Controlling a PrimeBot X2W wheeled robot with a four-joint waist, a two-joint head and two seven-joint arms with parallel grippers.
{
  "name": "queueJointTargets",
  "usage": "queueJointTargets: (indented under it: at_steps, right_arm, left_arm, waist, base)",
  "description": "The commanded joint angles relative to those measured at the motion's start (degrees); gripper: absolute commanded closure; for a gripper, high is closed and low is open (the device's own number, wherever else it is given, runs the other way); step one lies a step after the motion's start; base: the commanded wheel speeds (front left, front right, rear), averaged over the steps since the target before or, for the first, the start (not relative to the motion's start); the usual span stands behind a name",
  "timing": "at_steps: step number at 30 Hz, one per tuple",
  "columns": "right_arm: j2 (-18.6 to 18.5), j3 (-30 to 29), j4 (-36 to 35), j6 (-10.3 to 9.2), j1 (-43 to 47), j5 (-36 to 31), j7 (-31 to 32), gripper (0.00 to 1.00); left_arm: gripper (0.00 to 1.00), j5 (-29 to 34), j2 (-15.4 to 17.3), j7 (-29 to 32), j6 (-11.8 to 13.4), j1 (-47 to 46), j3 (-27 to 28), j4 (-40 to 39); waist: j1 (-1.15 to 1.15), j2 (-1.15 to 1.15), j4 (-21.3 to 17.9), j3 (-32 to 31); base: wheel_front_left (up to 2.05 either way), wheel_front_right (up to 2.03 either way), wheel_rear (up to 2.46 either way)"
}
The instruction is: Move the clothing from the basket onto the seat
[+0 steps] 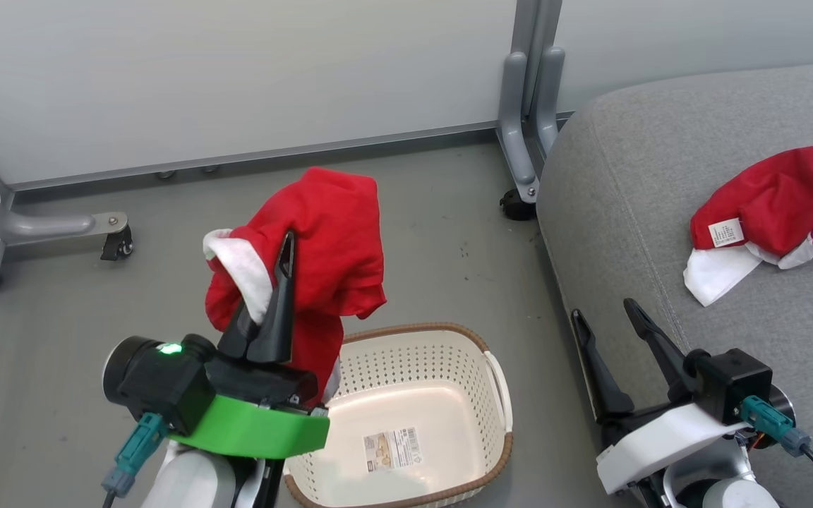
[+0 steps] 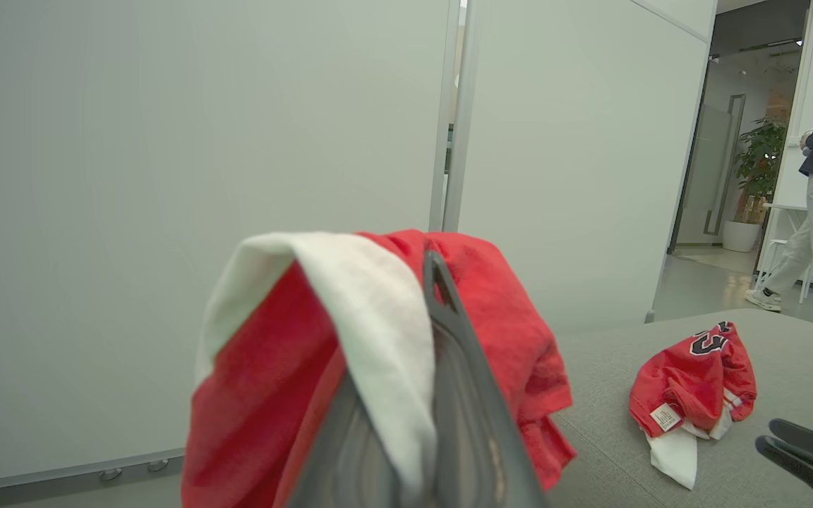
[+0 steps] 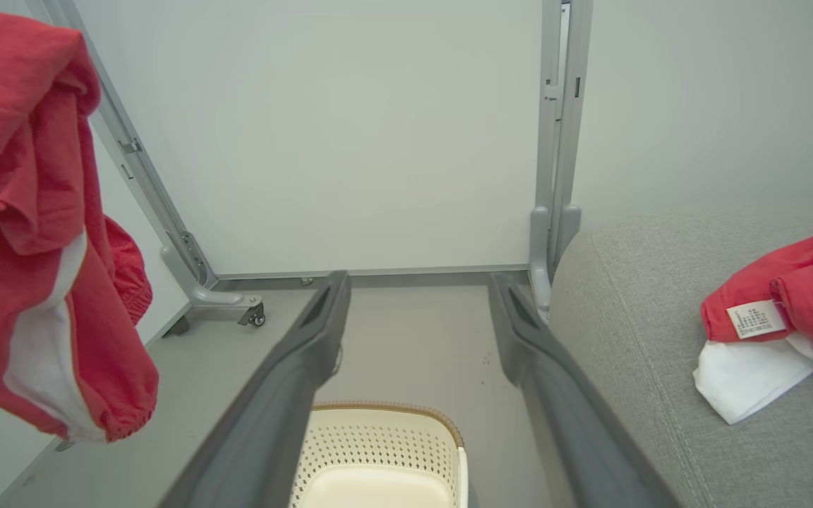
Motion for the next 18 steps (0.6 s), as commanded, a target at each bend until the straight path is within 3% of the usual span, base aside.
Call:
queueJointTargets:
  at_steps: [1, 8, 18]
  right_arm:
    - [-0.2, 0.2, -0.2, -0.04, 0.2, 0.1, 0.2, 0.0]
    - [-0.5, 3.7, 0.1, -0.04, -2.1, 0.3, 0.5, 0.0]
    - [-4.3, 21.0, 3.3, -0.03, -12.9, 8.9, 0.4, 0.0]
  left_arm:
    - [1.0, -0.2, 0.5, 0.0, 0.2, 0.4, 0.0, -0.2]
    - [1.0, -0.2, 0.7, -0.1, 0.2, -0.5, -0.2, -0.5]
    - [1.0, 0.3, 0.5, -0.4, -0.2, -2.7, -0.7, -1.0]
  waist:
    - [0.01, 0.0, -0.1, 0.1]
    - [0.01, 0.0, 0.0, 0.8]
    - [0.01, 0.0, 1.0, 3.0]
  base:
    - [0.0, 0.0, 0.0]
    - [0.0, 0.0, 0.0]
    - [0.0, 0.0, 0.0]
